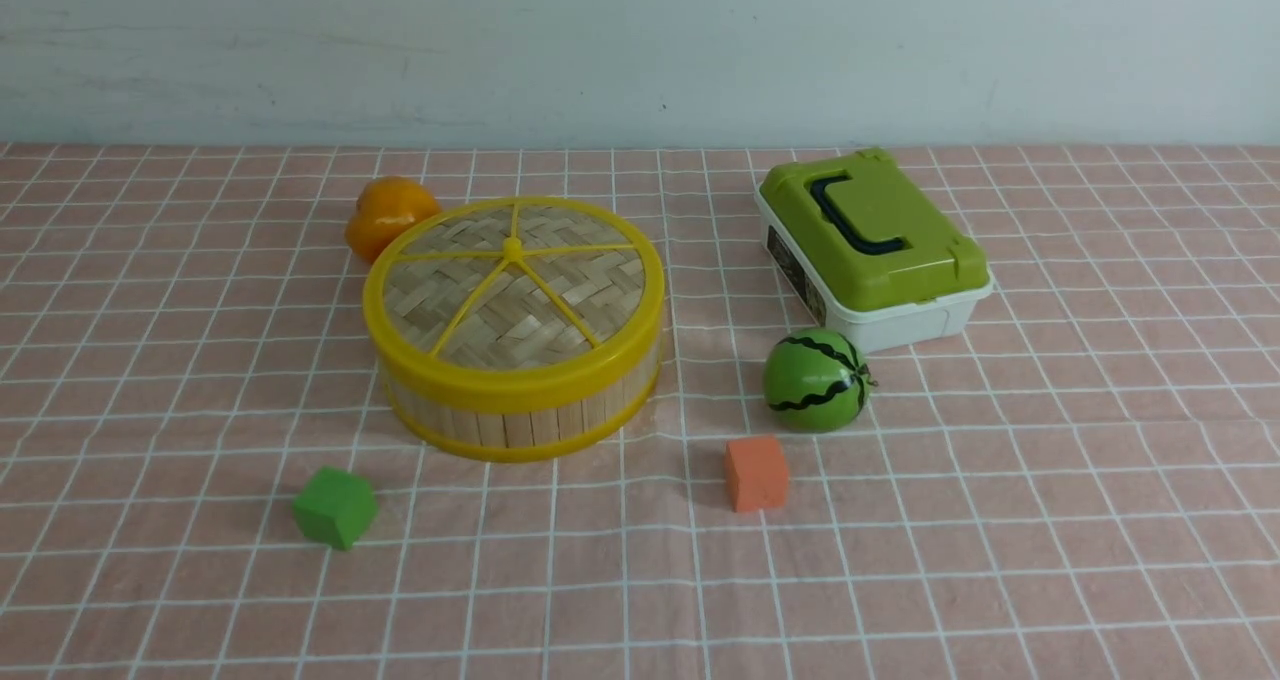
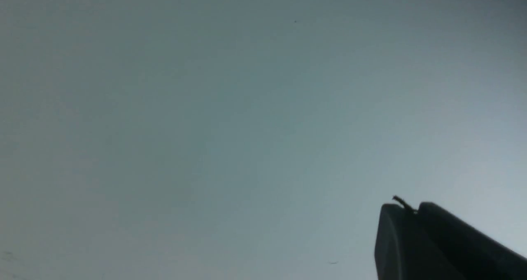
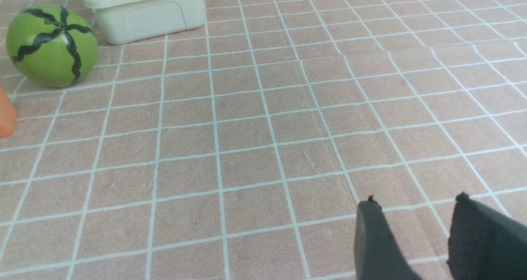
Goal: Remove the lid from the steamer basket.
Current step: Use the left arm to lift the lid of the steamer
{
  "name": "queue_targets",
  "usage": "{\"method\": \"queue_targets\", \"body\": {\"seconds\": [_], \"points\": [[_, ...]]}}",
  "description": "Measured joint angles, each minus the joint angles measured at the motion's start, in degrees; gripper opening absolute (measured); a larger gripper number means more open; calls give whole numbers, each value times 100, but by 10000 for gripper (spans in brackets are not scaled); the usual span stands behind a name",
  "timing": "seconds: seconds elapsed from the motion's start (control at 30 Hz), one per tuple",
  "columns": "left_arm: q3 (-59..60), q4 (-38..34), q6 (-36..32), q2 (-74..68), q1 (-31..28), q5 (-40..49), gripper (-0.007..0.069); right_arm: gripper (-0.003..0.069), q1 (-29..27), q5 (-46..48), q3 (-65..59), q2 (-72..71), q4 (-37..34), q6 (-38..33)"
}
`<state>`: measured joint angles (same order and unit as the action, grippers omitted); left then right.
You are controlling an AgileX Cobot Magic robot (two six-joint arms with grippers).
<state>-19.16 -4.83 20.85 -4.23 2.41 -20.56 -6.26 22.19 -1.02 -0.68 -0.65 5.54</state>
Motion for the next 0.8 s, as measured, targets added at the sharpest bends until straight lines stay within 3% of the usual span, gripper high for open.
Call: {"method": "queue_targets", "body": {"seconds": [0.13, 0.37, 0.47, 0.7, 0.8], "points": [[-1047, -21, -390, -1007, 0, 888, 46, 242, 0, 0, 0, 0, 0, 0], [-2585, -189, -835, -3289, 0, 3463, 38, 242, 0, 0, 0, 0, 0, 0], [-3156, -616, -951, -4011, 0, 4405, 13, 242, 0, 0, 0, 0, 0, 0], [-4895, -2377, -2398, -5966, 0, 6989, -13, 242, 0, 0, 0, 0, 0, 0], [-5605, -2651, -2580, -6754, 0, 7688, -13, 242, 0, 0, 0, 0, 0, 0]]}}
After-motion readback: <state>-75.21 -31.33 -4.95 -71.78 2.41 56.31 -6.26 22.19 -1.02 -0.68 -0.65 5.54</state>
